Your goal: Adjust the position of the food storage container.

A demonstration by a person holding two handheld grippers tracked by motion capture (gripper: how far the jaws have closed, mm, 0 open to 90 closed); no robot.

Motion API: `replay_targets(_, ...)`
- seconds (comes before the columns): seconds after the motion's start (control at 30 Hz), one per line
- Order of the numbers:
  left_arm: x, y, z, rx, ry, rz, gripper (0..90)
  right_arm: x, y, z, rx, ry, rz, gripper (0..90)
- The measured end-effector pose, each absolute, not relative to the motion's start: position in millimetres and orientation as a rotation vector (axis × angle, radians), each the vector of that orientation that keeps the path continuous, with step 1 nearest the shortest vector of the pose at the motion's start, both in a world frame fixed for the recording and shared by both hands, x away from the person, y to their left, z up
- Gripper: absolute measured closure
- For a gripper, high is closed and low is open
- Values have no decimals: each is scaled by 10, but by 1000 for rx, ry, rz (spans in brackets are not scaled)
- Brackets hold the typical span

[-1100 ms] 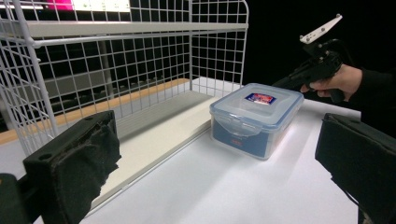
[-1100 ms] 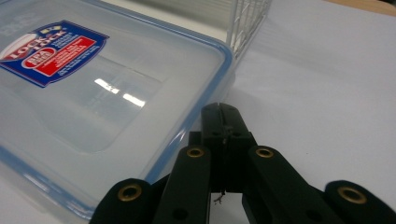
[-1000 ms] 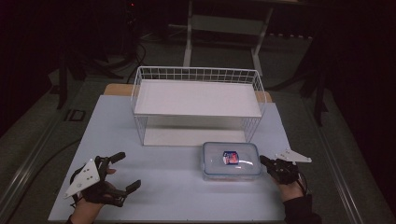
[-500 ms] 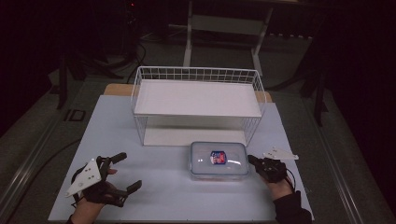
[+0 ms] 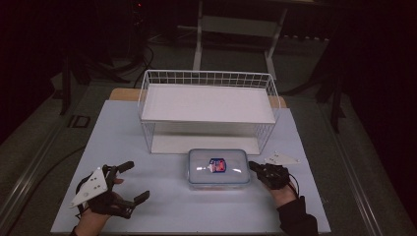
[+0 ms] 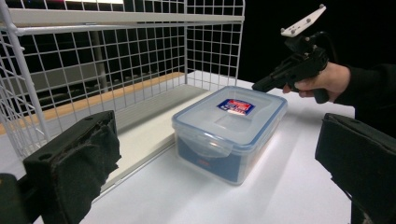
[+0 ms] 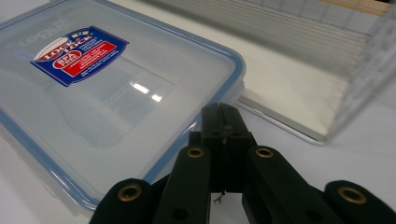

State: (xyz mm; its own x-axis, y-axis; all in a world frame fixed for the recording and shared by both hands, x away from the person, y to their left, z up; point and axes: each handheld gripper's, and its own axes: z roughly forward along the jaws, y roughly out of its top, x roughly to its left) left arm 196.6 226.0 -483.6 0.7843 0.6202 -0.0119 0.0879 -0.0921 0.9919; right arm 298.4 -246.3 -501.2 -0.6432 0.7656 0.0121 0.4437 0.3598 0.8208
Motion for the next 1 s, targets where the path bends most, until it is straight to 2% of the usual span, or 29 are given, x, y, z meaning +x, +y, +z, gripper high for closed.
replay_targets(0.33, 1970, 2262, -4842, 1630, 576, 485, 0, 3016, -2235, -5011, 1008, 2286, 1192, 900)
replay_targets(0.67, 1975, 2254, -4842, 1635, 570, 475, 0, 2946, -2230, -4958, 967, 2278, 1199, 898)
replay_targets(0.8, 1983, 2223, -4815, 1659, 581, 450, 0, 2866, -2285, -4860, 947, 2231, 1263, 749)
replay_targets(0.9, 1995, 2164, -4782, 1668, 587, 391, 0, 2812, -2324, -4787, 949, 2206, 1305, 602)
replay_targets(0.97, 2008, 2089, -4756, 1688, 587, 350, 0, 2768, -2342, -4737, 955, 2184, 1353, 463)
replay_targets(1.0, 2008, 2089, -4756, 1688, 587, 350, 0, 2768, -2342, -4737, 955, 2184, 1353, 463)
